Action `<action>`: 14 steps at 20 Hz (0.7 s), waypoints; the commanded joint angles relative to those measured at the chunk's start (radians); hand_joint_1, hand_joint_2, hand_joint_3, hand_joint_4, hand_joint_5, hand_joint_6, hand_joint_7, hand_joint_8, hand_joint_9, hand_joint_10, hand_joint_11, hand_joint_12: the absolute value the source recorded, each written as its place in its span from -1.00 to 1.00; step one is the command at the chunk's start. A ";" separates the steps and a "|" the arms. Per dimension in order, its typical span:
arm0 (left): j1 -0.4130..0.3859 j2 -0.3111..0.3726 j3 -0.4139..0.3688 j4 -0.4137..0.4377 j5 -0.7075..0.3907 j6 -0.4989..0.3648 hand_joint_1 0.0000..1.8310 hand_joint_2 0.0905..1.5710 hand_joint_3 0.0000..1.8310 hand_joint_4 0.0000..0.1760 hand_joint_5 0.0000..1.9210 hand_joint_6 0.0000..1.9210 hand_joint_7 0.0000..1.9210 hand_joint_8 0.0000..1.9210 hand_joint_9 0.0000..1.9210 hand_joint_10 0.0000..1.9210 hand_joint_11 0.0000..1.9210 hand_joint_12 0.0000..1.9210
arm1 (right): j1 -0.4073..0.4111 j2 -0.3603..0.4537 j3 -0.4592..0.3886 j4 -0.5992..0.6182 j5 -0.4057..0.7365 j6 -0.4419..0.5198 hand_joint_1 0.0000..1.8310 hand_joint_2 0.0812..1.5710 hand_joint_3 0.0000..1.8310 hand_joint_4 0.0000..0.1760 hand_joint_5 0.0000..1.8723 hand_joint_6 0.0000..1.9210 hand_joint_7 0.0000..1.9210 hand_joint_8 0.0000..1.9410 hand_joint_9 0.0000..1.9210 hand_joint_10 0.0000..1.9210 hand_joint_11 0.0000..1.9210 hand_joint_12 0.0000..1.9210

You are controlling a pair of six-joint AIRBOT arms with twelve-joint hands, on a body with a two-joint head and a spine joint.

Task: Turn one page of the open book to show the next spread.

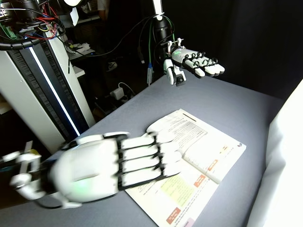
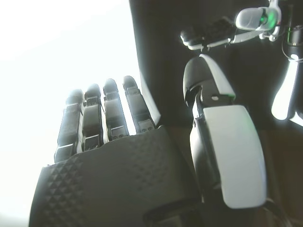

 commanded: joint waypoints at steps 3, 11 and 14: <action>-0.012 -0.004 0.008 -0.017 -0.125 -0.007 -0.93 0.78 -1.00 -0.01 -1.00 -1.00 -1.00 -1.00 -1.00 -1.00 -1.00 -1.00 | -0.080 0.067 -0.048 0.116 0.250 -0.004 -1.00 0.70 -1.00 -1.00 -1.00 -1.00 -1.00 -1.00 -1.00 -1.00 -1.00 -1.00; -0.026 -0.063 0.033 -0.008 -0.125 -0.054 -0.76 0.79 -1.00 0.07 -1.00 -1.00 -1.00 -1.00 -1.00 -1.00 -1.00 -1.00 | -0.270 0.096 -0.097 0.274 0.479 -0.002 -0.81 0.87 -0.98 -1.00 -1.00 -1.00 -1.00 -1.00 -1.00 -1.00 -1.00 -1.00; -0.032 -0.078 0.040 -0.006 -0.125 -0.084 -0.70 0.79 -1.00 0.16 -1.00 -1.00 -1.00 -1.00 -1.00 -1.00 -1.00 -1.00 | -0.334 0.096 -0.098 0.321 0.575 0.045 -0.83 0.81 -1.00 -0.75 -1.00 -1.00 -1.00 -1.00 -1.00 -1.00 -1.00 -1.00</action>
